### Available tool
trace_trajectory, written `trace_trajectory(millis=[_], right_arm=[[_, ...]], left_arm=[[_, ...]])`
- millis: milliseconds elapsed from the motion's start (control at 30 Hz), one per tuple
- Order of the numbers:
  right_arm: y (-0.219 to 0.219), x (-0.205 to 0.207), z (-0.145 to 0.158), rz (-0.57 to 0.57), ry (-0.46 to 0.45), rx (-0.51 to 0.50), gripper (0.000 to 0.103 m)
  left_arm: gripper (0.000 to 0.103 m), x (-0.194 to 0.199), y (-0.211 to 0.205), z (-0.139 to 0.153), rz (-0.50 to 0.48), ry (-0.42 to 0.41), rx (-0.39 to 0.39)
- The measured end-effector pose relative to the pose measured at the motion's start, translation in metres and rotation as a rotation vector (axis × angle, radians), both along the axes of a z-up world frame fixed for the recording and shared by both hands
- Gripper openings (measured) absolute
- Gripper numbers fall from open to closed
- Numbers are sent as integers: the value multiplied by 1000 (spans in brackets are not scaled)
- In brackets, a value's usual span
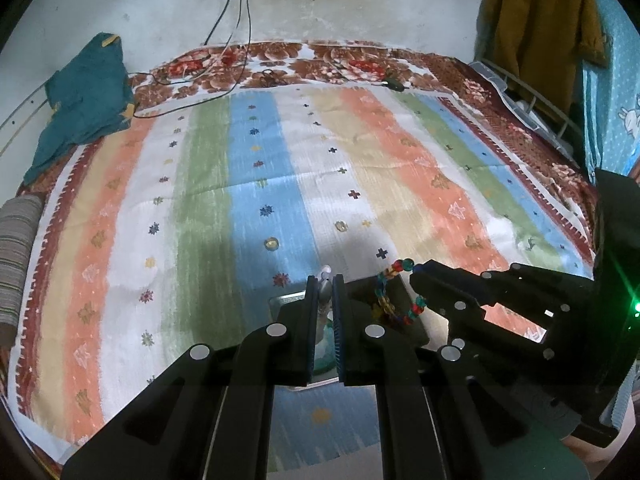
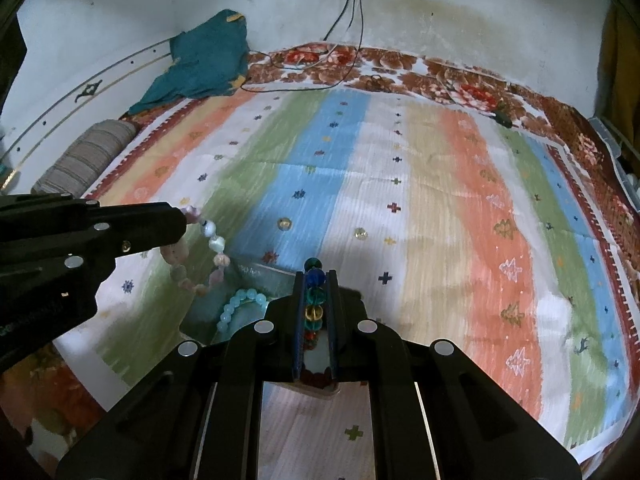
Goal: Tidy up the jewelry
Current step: 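Open the left tool over the tin while the right opens, dropping both bracelets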
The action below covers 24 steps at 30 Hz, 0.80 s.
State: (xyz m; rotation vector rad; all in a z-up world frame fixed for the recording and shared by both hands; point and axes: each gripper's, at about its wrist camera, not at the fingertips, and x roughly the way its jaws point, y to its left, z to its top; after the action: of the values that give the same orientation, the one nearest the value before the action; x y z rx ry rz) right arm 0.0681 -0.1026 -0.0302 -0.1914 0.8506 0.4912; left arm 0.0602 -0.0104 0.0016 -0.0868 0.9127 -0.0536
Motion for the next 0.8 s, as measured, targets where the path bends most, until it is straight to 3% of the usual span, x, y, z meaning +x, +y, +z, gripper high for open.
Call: trace_trajectory(millis=[133, 167, 200, 267, 800], right_arm=[[3, 2, -8, 10, 37, -17, 12], [2, 4, -8, 3, 39, -17, 20], [0, 5, -8, -9, 38, -17, 38], [-5, 9, -6, -40, 27, -19, 48], [-21, 43, -14, -114, 65, -8, 67]], left_arm=[[7, 1, 6, -4, 17, 30, -52], [11, 1, 7, -4, 23, 30, -48], [17, 2, 8, -5, 32, 30, -38], [20, 5, 12, -7, 52, 38, -33], [54, 24, 25, -16, 98, 69, 0]])
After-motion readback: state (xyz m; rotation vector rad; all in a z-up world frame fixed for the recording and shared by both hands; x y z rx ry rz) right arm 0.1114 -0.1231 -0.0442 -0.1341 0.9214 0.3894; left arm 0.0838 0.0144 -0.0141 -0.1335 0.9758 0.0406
